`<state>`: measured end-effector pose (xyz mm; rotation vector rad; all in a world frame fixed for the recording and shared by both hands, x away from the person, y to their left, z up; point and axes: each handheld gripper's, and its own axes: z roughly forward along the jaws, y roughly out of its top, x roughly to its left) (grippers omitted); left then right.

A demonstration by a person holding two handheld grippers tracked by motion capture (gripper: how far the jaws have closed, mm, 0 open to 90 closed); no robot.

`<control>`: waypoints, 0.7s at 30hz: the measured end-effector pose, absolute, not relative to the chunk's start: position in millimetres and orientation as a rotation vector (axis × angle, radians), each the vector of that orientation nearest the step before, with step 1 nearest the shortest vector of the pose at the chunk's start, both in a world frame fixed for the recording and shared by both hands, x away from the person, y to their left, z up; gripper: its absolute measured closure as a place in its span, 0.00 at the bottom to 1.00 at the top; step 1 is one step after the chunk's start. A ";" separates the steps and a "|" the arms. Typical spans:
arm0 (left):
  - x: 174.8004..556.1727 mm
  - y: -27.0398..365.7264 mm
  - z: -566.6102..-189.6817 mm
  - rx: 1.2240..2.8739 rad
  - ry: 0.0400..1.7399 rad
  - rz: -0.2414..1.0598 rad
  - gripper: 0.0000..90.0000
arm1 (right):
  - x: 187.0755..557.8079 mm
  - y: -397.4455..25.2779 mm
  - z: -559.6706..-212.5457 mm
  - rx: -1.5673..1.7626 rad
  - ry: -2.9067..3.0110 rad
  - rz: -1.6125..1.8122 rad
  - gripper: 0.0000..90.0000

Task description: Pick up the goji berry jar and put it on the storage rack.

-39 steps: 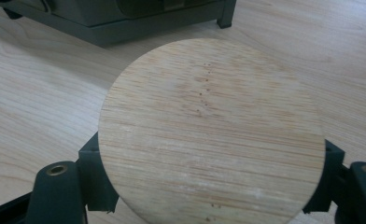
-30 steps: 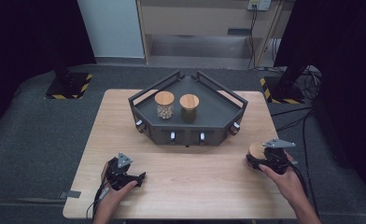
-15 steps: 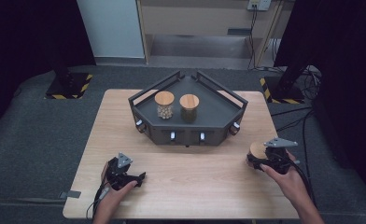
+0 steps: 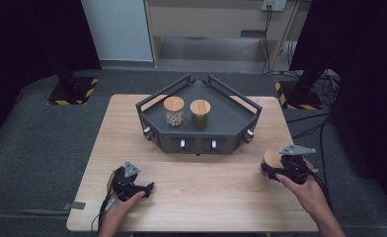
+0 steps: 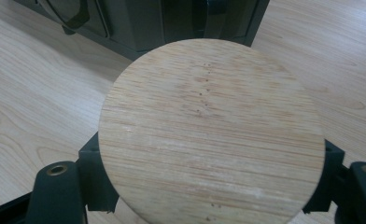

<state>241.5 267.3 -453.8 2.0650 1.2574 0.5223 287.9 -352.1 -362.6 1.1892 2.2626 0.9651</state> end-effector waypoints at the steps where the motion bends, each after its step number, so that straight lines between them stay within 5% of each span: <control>1: 241.5 267.3 -453.7 2.065 1.257 0.522 0.01 | 287.7 -351.7 -361.5 1.187 2.264 0.964 0.29; 21: 241.5 267.2 -453.8 2.065 1.257 0.522 0.01 | 283.6 -340.1 -338.1 1.125 2.290 0.986 0.29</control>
